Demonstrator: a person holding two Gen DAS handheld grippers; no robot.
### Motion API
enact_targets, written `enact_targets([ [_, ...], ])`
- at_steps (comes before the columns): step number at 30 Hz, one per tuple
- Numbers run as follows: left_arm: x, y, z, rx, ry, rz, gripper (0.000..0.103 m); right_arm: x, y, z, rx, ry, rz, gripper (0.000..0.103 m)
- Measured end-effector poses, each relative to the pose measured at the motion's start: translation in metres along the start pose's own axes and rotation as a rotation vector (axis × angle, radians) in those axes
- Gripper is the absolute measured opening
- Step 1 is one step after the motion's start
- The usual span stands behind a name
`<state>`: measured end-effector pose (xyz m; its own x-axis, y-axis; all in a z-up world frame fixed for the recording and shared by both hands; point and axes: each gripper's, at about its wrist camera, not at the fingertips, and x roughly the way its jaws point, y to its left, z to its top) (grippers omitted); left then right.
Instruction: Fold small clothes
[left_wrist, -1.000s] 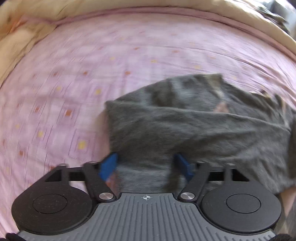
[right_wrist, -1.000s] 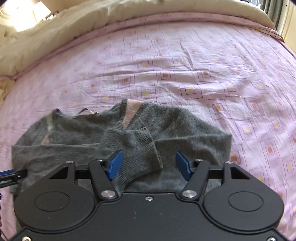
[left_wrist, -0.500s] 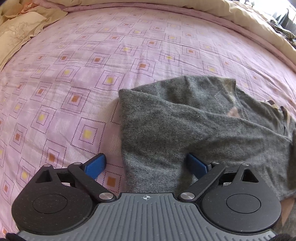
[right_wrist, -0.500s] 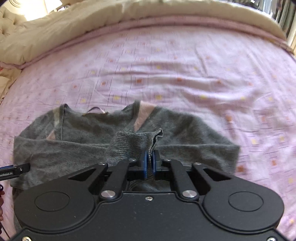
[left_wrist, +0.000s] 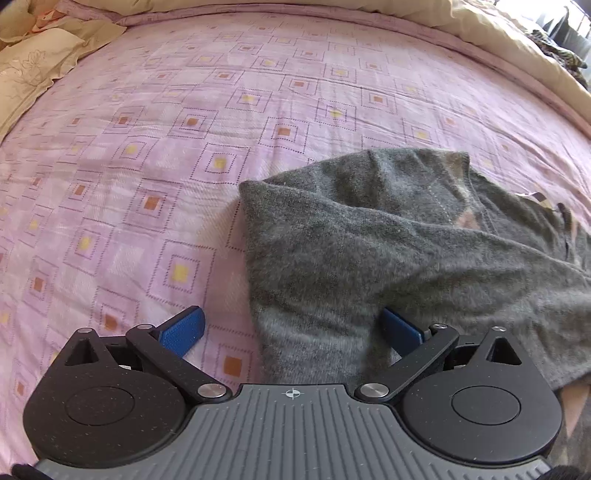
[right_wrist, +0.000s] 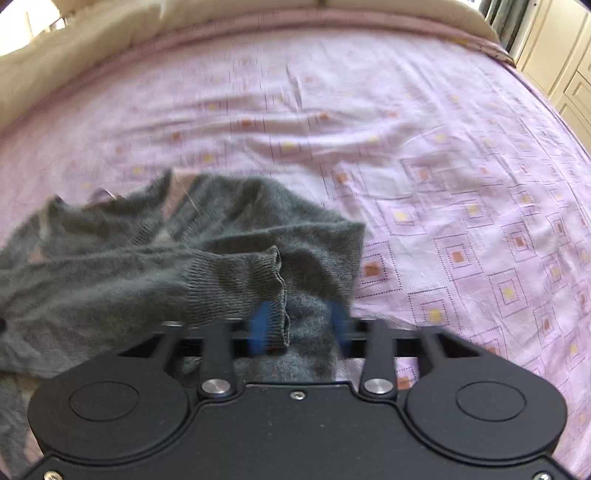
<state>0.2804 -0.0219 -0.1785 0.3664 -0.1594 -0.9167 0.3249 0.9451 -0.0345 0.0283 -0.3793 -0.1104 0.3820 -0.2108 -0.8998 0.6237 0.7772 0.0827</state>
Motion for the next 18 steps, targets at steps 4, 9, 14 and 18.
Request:
enact_targets([
  [4,-0.020,0.003,-0.014,0.018,-0.038,0.012,0.102,-0.020,-0.006,-0.018,-0.024,-0.033,0.056,0.061],
  [9,-0.049,0.011,-0.043,0.070,-0.069,-0.009,0.102,-0.038,-0.013,-0.053,-0.062,-0.007,0.106,0.065],
  [14,-0.069,0.019,-0.080,0.086,-0.046,-0.010,0.102,-0.047,-0.019,-0.088,-0.071,0.042,0.125,0.066],
  [18,-0.079,0.023,-0.112,0.081,-0.006,0.003,0.102,-0.052,-0.023,-0.114,-0.079,0.074,0.153,0.070],
])
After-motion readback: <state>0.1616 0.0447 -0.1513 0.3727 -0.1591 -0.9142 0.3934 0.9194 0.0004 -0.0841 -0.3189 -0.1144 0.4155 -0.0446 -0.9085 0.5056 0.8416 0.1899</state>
